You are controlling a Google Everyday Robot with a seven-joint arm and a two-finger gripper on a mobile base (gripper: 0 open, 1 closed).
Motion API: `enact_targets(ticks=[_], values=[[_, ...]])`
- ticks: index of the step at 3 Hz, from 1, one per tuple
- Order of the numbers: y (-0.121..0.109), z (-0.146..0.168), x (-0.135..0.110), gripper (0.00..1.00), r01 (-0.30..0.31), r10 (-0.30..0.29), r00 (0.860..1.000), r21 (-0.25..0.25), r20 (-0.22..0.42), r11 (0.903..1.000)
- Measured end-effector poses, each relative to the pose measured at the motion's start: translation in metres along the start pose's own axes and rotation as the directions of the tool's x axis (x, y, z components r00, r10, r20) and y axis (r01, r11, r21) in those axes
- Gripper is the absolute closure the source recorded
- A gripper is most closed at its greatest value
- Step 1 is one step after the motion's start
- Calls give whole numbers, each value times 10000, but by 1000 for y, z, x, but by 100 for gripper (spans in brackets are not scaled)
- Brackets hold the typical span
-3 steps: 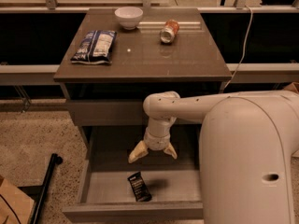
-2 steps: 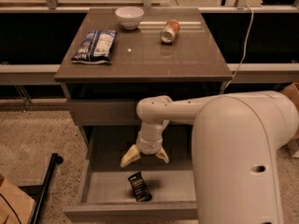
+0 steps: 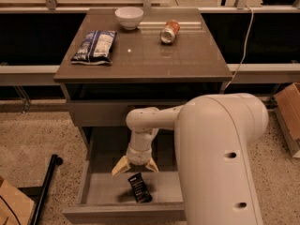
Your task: Pick rxbar chocolate from middle drawer and place on counter
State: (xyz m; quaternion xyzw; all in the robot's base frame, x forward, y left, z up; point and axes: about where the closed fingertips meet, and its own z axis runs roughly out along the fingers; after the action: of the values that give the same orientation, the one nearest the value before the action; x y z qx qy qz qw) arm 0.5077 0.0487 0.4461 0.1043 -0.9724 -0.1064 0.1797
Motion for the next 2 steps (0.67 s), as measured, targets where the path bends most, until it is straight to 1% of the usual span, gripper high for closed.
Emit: enact_targets(ticks=[1,2], values=[[5,31,-5,0,-453,450,9975,-48,-539,9990],[-9,75,-14,0,-1245,1249,9845,104,-1230,9922]])
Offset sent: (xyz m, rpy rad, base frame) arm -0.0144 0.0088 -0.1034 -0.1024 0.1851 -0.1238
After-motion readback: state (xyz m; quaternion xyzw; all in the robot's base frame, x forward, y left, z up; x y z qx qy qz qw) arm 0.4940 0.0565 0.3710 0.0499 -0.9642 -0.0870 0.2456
